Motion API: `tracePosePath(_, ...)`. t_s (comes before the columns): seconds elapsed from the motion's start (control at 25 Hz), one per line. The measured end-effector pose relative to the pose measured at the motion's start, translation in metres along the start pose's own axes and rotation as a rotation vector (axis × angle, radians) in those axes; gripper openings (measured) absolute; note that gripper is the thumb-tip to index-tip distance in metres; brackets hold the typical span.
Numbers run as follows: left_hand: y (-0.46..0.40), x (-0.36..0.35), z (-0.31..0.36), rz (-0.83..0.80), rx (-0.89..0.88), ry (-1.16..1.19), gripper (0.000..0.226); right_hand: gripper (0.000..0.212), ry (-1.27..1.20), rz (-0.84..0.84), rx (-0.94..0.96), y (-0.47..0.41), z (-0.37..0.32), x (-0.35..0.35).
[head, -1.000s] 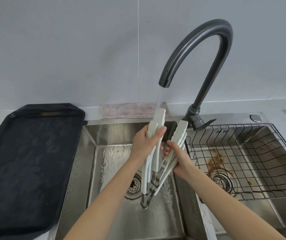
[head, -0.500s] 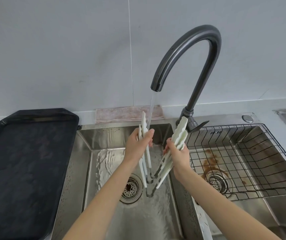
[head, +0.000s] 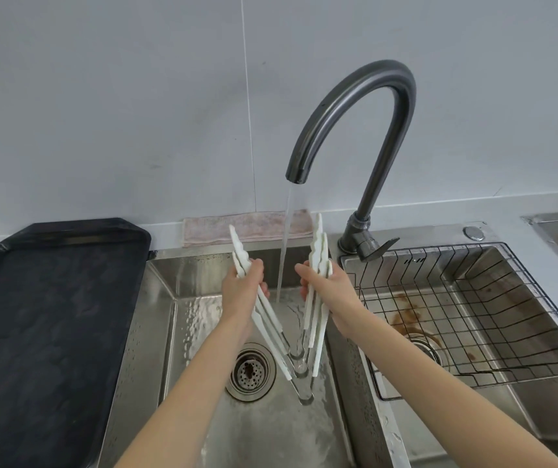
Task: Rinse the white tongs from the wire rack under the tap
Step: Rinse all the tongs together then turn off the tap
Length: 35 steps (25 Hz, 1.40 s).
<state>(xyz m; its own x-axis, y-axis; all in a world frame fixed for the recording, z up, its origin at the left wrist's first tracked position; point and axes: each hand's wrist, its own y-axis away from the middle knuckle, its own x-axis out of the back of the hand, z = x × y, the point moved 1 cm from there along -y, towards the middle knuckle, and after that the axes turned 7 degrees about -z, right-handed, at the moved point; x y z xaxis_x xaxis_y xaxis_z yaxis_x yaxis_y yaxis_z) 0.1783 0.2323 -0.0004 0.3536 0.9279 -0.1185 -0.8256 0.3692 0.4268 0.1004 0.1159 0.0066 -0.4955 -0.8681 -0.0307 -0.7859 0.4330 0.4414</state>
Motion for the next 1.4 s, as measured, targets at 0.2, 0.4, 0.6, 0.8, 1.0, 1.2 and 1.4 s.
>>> tracePosePath(0.2, 0.000, 0.014, -0.006, 0.060, 0.095, 0.256, 0.022, 0.044, 0.204, -0.163, -0.020, -0.005, -0.011, -0.015)
tracePosePath(0.4, -0.002, 0.033, -0.011, 0.105, 0.171, 0.323, 0.025, 0.050, 0.334, -0.206, -0.003, -0.005, -0.017, -0.025)
tracePosePath(0.6, -0.005, 0.039, -0.013, 0.125, 0.181, 0.319, 0.023, 0.050, 0.398, -0.046, -0.031, -0.001, -0.011, 0.012)
tracePosePath(0.8, 0.002, 0.039, -0.013, 0.147, 0.200, 0.298, 0.026, 0.040, 0.375, 0.295, -0.057, 0.008, -0.006, 0.078)
tracePosePath(1.0, 0.006, 0.040, -0.013, 0.144, 0.178, 0.301, 0.028, 0.054, 0.328, 0.368, 0.129, 0.007, -0.028, 0.096)
tracePosePath(1.2, 0.004, 0.044, -0.014, 0.148, 0.180, 0.311, 0.027, 0.034, 0.220, 0.430, 0.184, -0.002, -0.029, 0.095)
tracePosePath(1.4, 0.000, 0.044, -0.017, 0.124, 0.179, 0.326, 0.027, 0.031, 0.211, 0.481, 0.224, -0.008, -0.029, 0.093)
